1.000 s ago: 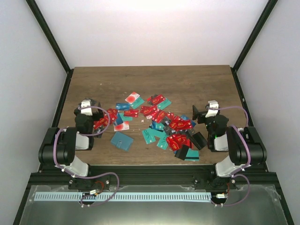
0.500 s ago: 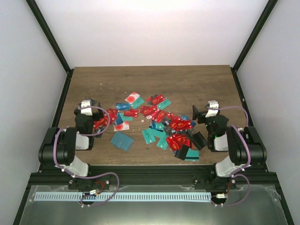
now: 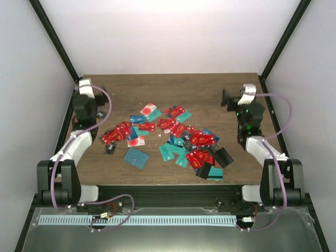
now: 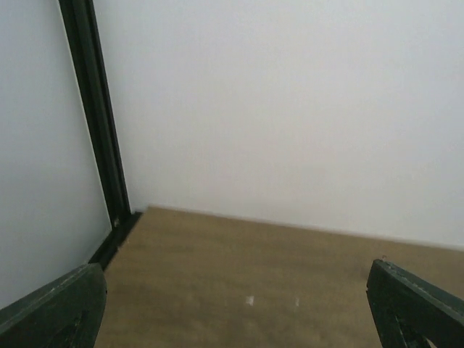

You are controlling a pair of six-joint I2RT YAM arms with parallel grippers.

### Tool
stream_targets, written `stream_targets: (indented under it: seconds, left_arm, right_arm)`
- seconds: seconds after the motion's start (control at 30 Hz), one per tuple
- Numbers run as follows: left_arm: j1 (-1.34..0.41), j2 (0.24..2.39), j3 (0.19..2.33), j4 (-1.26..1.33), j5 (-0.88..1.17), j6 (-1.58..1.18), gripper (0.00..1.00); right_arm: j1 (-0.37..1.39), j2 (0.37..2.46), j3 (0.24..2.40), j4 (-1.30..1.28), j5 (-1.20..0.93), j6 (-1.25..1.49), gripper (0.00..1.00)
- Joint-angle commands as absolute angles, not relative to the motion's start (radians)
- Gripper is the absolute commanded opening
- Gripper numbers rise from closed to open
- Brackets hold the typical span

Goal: Put the credit cards into the card holder
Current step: Open the card holder at the center of the board.

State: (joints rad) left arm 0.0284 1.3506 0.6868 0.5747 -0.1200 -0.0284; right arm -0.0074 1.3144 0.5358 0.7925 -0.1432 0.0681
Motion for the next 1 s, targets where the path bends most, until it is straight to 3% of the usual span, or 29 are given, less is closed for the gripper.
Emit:
stream_targets:
  seconds: [0.0, 0.1, 0.23, 0.33, 0.47, 0.63, 0.97]
  left_arm:
    - [0.031, 1.298, 0.963, 0.091, -0.163, -0.125, 1.0]
    - [0.031, 1.284, 1.162, -0.137, -0.026, -0.071, 1.0]
    - [0.035, 1.221, 1.269, -0.382, -0.186, -0.307, 1.0]
    - [0.035, 1.149, 1.279, -0.531, -0.176, -0.277, 1.0]
    - [0.037, 1.037, 1.188, -0.704, -0.228, -0.367, 1.0]
    - [0.041, 0.928, 1.041, -0.885, -0.202, -0.518, 1.0]
    - [0.04, 0.794, 0.721, -0.893, 0.214, -0.556, 1.0]
  right_arm:
    - [-0.018, 1.297, 0.826, 0.465, -0.101, 0.181, 1.0]
    - [-0.018, 1.319, 1.007, 0.317, -0.084, 0.315, 1.0]
    - [-0.019, 1.319, 1.207, -0.014, 0.112, 0.657, 1.0]
    - [-0.03, 1.256, 1.154, -0.006, 0.091, 0.714, 1.0]
    - [-0.036, 1.166, 1.009, 0.065, -0.093, 0.753, 1.0]
    - [-0.01, 1.21, 0.965, -0.037, -0.38, 0.836, 1.0]
    - [0.451, 1.417, 1.042, -0.207, -0.374, 0.73, 0.98]
